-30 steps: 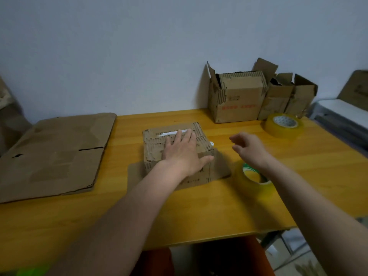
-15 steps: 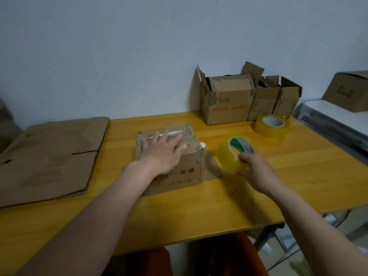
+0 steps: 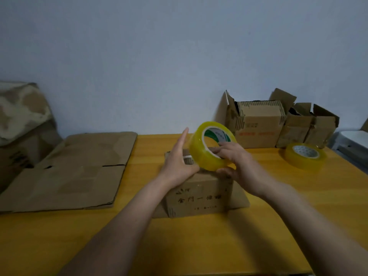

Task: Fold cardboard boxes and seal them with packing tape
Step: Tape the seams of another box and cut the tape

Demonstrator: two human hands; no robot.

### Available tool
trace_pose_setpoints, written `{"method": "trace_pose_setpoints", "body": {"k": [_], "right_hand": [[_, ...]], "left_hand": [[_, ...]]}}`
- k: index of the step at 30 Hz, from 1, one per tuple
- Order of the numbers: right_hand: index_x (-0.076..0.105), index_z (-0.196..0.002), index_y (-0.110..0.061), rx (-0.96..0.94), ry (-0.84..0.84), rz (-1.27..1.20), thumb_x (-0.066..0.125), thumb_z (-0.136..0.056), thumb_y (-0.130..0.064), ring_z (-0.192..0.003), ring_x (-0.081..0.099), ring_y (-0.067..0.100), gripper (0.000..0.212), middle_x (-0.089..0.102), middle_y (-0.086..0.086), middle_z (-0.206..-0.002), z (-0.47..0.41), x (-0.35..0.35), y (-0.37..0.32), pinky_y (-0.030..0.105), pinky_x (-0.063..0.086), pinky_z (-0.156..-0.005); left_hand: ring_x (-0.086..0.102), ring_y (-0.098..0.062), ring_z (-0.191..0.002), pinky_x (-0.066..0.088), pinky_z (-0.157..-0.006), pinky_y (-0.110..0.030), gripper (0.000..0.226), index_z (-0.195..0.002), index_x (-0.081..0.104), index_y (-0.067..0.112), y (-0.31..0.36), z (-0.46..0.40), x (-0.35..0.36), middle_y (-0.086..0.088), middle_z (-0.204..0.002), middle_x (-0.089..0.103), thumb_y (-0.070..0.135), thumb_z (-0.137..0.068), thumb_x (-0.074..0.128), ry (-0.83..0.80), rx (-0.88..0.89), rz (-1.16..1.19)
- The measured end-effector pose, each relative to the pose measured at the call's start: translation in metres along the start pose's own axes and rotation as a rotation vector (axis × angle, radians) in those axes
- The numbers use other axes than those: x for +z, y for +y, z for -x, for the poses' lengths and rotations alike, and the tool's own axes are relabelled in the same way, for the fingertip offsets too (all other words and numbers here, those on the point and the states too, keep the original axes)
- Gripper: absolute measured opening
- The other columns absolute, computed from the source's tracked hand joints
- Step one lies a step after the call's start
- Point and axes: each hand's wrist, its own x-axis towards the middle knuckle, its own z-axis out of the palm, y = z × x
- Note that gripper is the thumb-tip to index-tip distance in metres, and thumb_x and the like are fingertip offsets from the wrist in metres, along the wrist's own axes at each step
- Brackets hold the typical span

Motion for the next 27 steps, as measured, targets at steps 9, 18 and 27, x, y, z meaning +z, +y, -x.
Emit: {"method": "trace_pose_setpoints", "body": {"k": [9,18,27], "right_hand": [[0.066,-0.110,-0.016,0.022,0.023,0.124,0.073,-0.080,-0.016,-0.115,0.047,0.014,0.031,0.061,-0.002,-0.116,-0.009,0.015,-0.002,0.032,0.039,-0.103],[0.056,-0.110,-0.023,-0.007,-0.096,0.156,0.070,-0.083,-0.024,-0.108,0.040,0.009,0.030,0.049,-0.013,-0.109,-0.012,0.008,-0.009,0.029,0.039,-0.097],[0.042,-0.132,-0.009,0.032,0.369,0.044,0.073,-0.072,0.003,-0.128,0.038,0.026,0.069,0.035,0.014,-0.139,-0.026,0.020,-0.012,0.017,0.034,-0.101]], "left_hand": [[0.054,0.006,-0.113,0.044,-0.083,-0.005,0.053,-0.122,0.056,0.024,-0.003,0.011,-0.003,0.005,-0.130,0.057,-0.014,-0.085,0.053,0.216,0.113,0.240],[0.065,0.005,-0.082,0.052,-0.072,-0.012,0.006,-0.088,0.064,0.011,-0.005,0.005,0.005,0.006,-0.092,0.068,0.005,-0.090,0.064,0.515,0.046,0.348],[0.064,-0.021,-0.087,0.056,-0.073,-0.033,0.015,-0.085,0.052,0.018,-0.018,-0.006,0.005,-0.008,-0.093,0.065,0.016,-0.100,0.049,0.579,-0.168,0.186]]}}
